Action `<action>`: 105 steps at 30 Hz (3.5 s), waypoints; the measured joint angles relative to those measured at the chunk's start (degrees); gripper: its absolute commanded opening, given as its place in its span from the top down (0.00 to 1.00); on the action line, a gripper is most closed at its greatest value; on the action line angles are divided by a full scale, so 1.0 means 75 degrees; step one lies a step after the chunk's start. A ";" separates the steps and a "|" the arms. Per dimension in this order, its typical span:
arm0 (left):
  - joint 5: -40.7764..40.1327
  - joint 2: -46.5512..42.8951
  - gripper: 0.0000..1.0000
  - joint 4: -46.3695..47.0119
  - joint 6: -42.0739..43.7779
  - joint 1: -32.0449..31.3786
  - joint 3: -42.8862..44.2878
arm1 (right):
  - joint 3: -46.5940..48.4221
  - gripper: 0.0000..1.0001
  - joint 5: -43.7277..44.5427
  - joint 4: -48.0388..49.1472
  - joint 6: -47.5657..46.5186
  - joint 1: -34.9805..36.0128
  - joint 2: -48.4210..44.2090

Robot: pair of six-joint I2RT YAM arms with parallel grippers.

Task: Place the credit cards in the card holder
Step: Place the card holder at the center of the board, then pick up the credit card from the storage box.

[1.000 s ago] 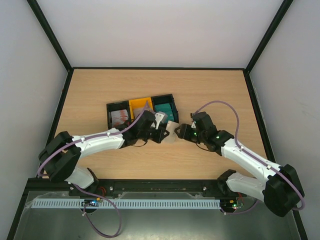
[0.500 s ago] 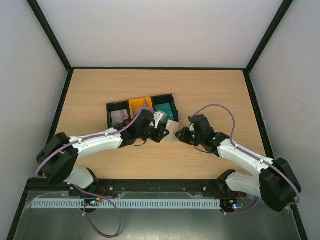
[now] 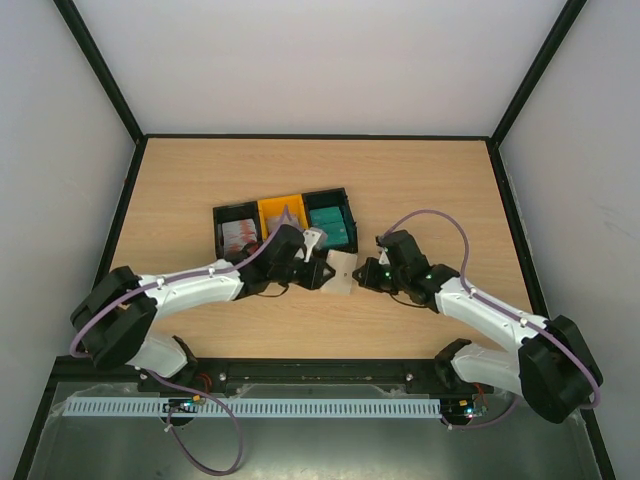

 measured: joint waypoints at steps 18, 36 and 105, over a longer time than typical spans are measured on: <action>-0.0970 -0.1288 0.28 -0.0029 -0.0676 0.0111 -0.1157 | 0.0688 0.98 -0.2189 -0.1684 0.0032 0.0000 -0.0446; -0.0697 -0.1422 0.36 0.0443 -0.0868 0.0323 -0.1428 | 0.0790 0.98 0.0554 -0.2920 -0.0367 0.0000 -0.0373; -0.1559 0.2052 0.44 -0.3267 0.4060 0.0399 0.4258 | 0.1075 0.57 0.1585 -0.0895 -0.0189 -0.0606 0.0892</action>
